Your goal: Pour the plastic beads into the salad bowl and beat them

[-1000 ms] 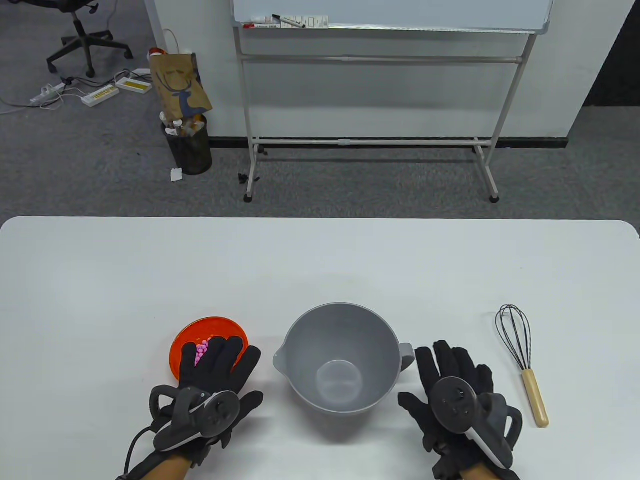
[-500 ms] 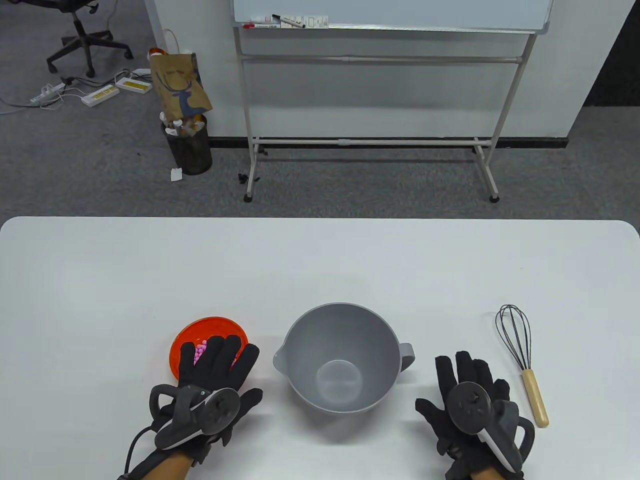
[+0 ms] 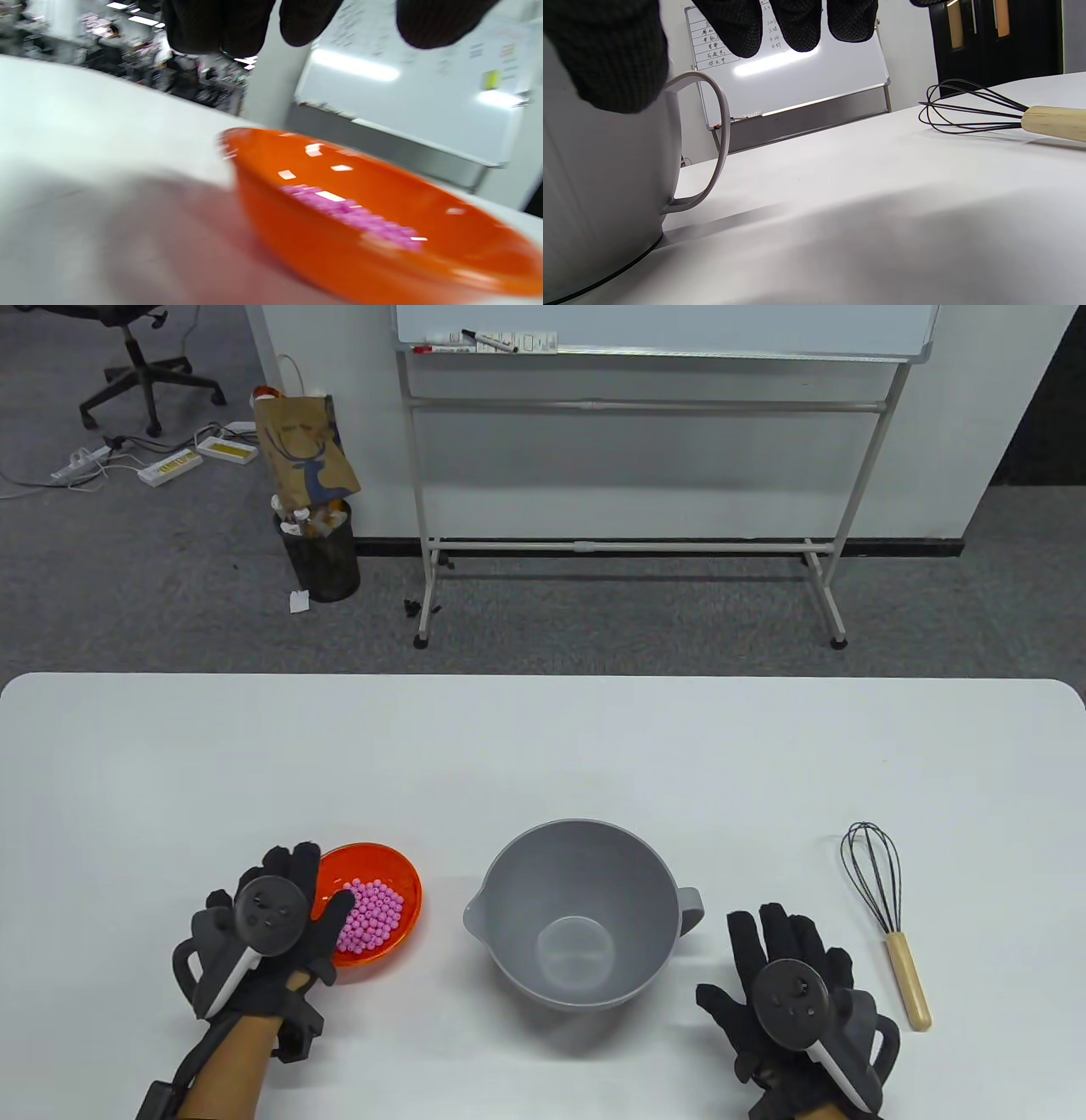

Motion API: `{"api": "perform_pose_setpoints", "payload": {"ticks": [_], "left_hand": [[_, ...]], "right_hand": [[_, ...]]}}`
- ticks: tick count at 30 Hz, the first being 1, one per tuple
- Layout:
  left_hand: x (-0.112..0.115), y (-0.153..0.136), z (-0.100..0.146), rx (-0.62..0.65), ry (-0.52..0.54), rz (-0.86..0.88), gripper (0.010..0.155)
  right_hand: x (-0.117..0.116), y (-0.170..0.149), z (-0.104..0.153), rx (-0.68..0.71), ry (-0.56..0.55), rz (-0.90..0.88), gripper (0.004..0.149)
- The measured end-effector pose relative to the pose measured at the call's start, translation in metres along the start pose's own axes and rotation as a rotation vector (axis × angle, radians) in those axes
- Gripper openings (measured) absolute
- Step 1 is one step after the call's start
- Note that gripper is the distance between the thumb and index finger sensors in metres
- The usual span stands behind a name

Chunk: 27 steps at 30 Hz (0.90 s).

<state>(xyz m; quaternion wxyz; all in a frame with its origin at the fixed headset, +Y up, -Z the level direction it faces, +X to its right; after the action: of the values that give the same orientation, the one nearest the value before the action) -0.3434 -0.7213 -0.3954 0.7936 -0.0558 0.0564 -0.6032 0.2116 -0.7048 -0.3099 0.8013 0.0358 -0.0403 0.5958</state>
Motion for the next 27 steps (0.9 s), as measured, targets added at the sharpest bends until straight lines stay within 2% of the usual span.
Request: {"api": "perform_pose_setpoints", "payload": {"ticks": [3,6,9,13,22,27], "left_hand": [[0.017,-0.028,-0.010,-0.124,-0.089,0.021,0.076],[0.040,-0.043,-0.015,-0.176,-0.188,0.165,0.075],[0.049,-0.045,-0.017,-0.199,-0.167,0.253,0.067],[0.047,-0.042,-0.017,-0.211,-0.120,0.236,0.055],[0.051,-0.048,-0.017,-0.206,-0.136,0.410,0.052],[0.029,-0.039,-0.016,-0.162,-0.078,0.443,0.051]], "right_hand": [[0.000,0.000,0.000,-0.002,0.003,-0.004,0.084],[-0.001,0.000,-0.001,-0.003,0.006,-0.006,0.084],[-0.001,-0.001,0.000,-0.005,0.010,-0.003,0.084],[-0.001,-0.001,0.000,-0.012,0.011,0.001,0.083],[-0.001,-0.001,-0.001,-0.019,0.004,0.000,0.085],[-0.001,-0.001,-0.001,-0.015,0.009,0.008,0.086]]}}
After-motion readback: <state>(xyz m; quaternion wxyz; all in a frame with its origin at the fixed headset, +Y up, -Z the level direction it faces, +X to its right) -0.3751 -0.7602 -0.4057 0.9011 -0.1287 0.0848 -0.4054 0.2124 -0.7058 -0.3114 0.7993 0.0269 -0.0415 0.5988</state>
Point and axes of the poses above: the tracker on the back of each hand, its own y axis roughly to the thumb side, its own z axis roughly from the fingertips to the wrist, x = y × z, the point moved 5 cm from there along -z, roughly from the wrist to the fingertips, and after that the axes turned 6 degrees about x, right-handed, at the moved point
